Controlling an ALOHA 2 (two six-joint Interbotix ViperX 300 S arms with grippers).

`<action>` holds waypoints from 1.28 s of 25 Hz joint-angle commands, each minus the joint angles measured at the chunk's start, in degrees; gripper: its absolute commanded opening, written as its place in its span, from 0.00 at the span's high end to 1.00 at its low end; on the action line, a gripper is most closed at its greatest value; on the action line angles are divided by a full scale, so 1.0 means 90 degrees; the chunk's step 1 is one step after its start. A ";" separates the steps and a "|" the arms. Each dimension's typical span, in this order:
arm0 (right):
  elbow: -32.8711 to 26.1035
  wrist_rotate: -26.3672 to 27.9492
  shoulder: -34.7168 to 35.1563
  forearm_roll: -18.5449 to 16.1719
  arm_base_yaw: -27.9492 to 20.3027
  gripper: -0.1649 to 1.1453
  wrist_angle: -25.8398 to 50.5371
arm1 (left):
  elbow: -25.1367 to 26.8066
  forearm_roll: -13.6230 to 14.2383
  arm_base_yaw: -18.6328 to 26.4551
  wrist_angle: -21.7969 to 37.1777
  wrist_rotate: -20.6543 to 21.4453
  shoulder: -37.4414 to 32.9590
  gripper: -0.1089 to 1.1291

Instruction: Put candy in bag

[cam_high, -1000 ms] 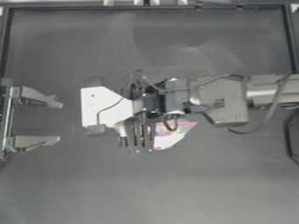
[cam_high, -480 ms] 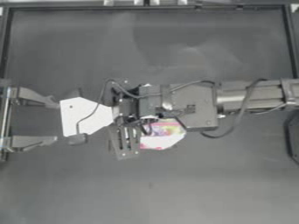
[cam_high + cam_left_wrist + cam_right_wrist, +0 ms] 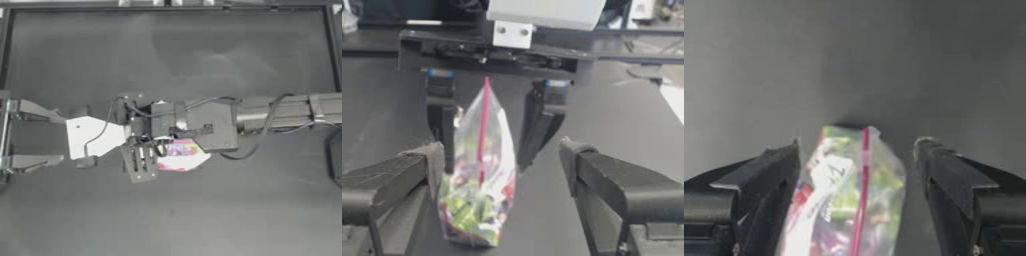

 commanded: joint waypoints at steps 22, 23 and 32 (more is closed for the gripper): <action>-0.0195 -0.0049 -0.0039 -0.0049 0.0000 0.36 0.0059 | -0.0068 -0.0010 0.0000 -0.0020 0.0000 0.0039 0.12; -0.0215 -0.0049 -0.0039 -0.0039 0.0010 0.36 0.0059 | -0.0068 -0.0020 0.0000 -0.0010 0.0000 0.0039 0.11; -0.0244 -0.0049 -0.0039 -0.0029 0.0010 0.40 0.0117 | -0.0059 -0.0010 0.0000 -0.0020 0.0000 0.0039 0.12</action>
